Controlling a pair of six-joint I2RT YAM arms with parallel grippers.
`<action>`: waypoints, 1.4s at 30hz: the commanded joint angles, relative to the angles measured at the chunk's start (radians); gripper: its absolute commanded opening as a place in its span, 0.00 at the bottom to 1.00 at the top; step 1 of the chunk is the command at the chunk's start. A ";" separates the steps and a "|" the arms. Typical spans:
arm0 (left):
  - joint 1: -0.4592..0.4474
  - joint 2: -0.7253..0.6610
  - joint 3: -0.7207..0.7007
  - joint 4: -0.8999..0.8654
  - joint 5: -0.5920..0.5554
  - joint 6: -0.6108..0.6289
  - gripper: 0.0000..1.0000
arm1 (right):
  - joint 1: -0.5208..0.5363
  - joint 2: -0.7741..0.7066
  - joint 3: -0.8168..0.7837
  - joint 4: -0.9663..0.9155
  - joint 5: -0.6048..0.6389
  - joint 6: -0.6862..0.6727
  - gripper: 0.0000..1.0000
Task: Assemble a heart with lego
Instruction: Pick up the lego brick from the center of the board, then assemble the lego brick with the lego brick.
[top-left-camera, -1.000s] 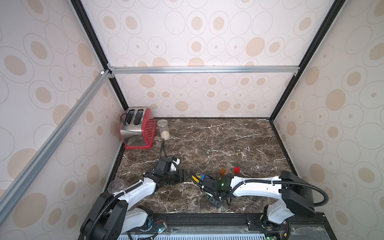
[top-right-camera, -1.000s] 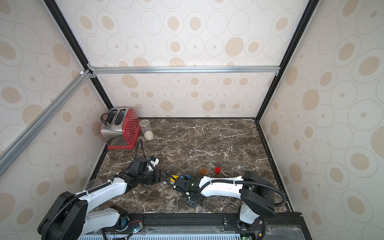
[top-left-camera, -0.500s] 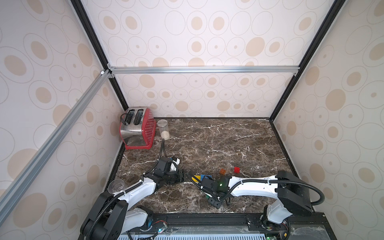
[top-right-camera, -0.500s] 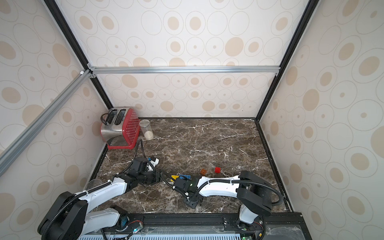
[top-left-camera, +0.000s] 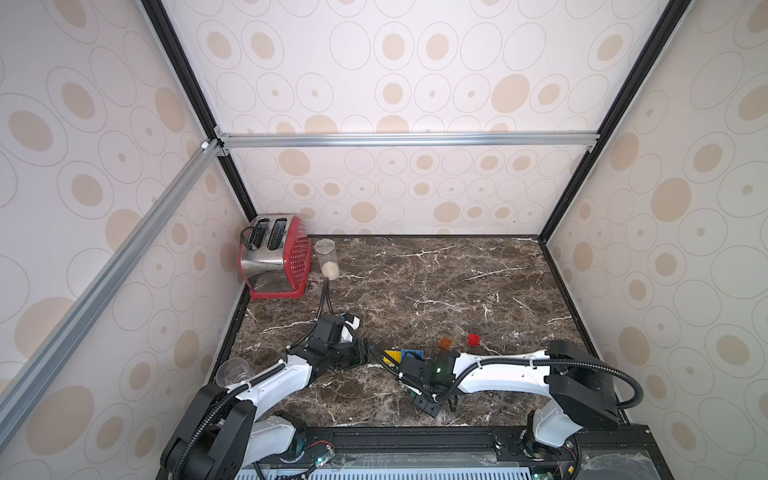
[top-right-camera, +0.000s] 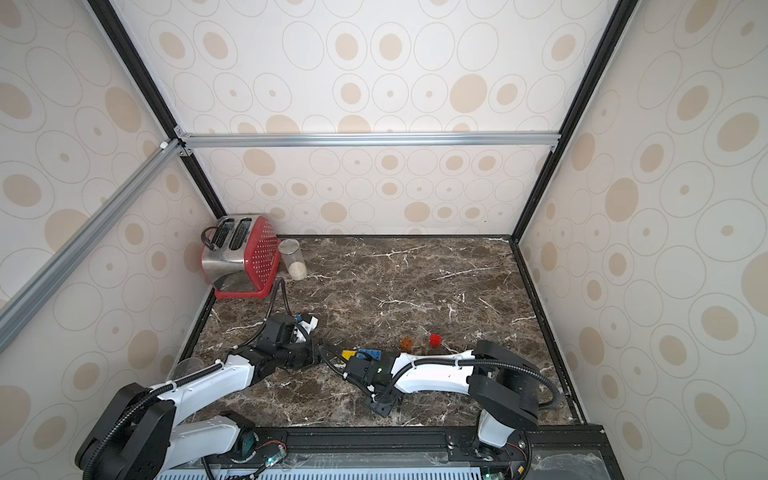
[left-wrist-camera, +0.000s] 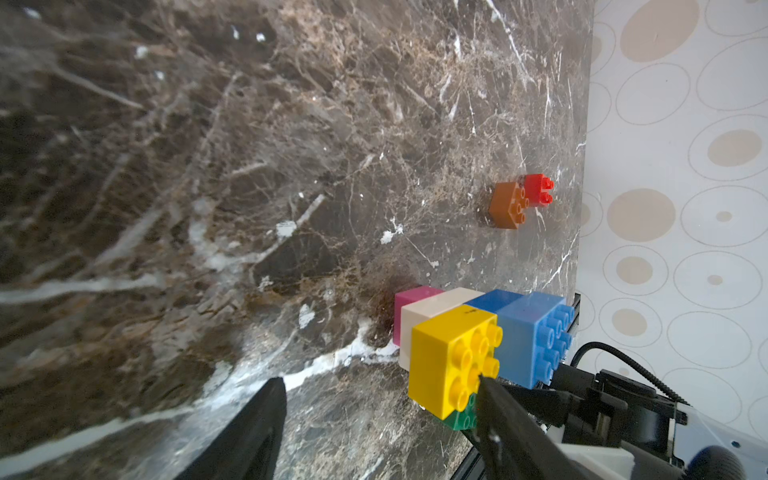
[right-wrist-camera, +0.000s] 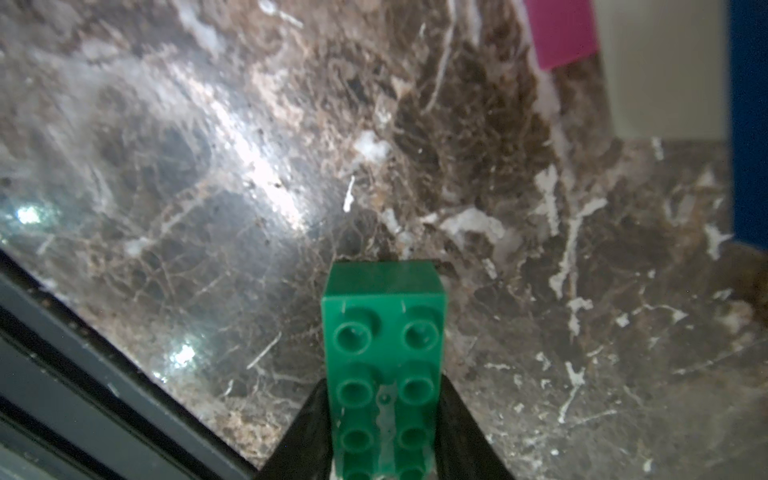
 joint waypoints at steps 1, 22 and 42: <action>0.008 -0.010 0.021 0.002 0.014 0.015 0.72 | 0.011 0.006 0.025 -0.010 0.012 -0.005 0.43; 0.008 -0.008 0.022 -0.007 0.008 0.015 0.72 | 0.011 0.004 0.052 -0.043 0.005 -0.022 0.26; 0.222 -0.261 -0.007 -0.108 -0.001 -0.099 0.72 | -0.046 -0.007 0.452 -0.238 0.043 -0.583 0.21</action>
